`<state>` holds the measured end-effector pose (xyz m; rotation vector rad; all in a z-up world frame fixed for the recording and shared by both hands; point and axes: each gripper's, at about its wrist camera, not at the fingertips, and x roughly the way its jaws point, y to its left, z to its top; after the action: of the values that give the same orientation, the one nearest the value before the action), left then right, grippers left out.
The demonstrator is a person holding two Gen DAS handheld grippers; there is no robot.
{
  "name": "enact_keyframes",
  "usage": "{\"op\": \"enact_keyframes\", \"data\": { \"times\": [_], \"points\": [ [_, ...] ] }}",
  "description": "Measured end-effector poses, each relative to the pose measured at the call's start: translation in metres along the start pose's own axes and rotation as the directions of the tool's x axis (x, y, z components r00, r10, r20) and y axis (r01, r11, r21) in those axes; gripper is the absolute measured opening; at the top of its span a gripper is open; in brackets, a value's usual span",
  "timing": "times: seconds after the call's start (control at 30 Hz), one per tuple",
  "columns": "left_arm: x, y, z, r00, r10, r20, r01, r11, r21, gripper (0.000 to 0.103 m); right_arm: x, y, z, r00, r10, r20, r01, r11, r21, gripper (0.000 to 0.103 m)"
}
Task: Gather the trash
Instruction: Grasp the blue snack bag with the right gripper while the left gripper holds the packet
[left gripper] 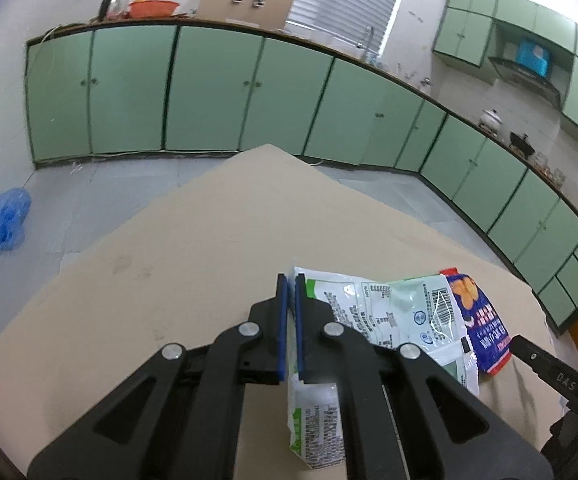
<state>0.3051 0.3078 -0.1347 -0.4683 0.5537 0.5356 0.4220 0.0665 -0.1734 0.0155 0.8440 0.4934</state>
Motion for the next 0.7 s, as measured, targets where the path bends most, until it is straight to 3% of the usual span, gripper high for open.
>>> {"op": "enact_keyframes", "data": {
  "times": [0.27,0.43,0.5,0.7],
  "points": [
    [-0.005,0.001,0.003,0.998,0.045,0.043,-0.045,0.999,-0.016,0.002,0.016,-0.001,-0.002,0.999,-0.027,-0.046,0.025,0.999,-0.029,0.053],
    [0.003,-0.009,0.005,0.999,0.05,0.017,-0.05,0.998,0.029,0.002,0.017,0.008,-0.002,0.996,-0.077,-0.049,0.072,0.993,-0.09,0.034],
    [0.007,-0.009,0.005,0.999,0.052,-0.004,-0.052,0.998,0.034,0.002,0.016,0.008,-0.003,0.995,-0.094,-0.045,0.089,0.991,-0.096,0.018],
    [0.009,-0.013,0.006,0.999,0.047,-0.011,-0.047,0.997,0.063,0.002,0.011,0.011,-0.007,0.994,-0.101,-0.03,0.097,0.989,-0.116,0.006]
  ]
}}
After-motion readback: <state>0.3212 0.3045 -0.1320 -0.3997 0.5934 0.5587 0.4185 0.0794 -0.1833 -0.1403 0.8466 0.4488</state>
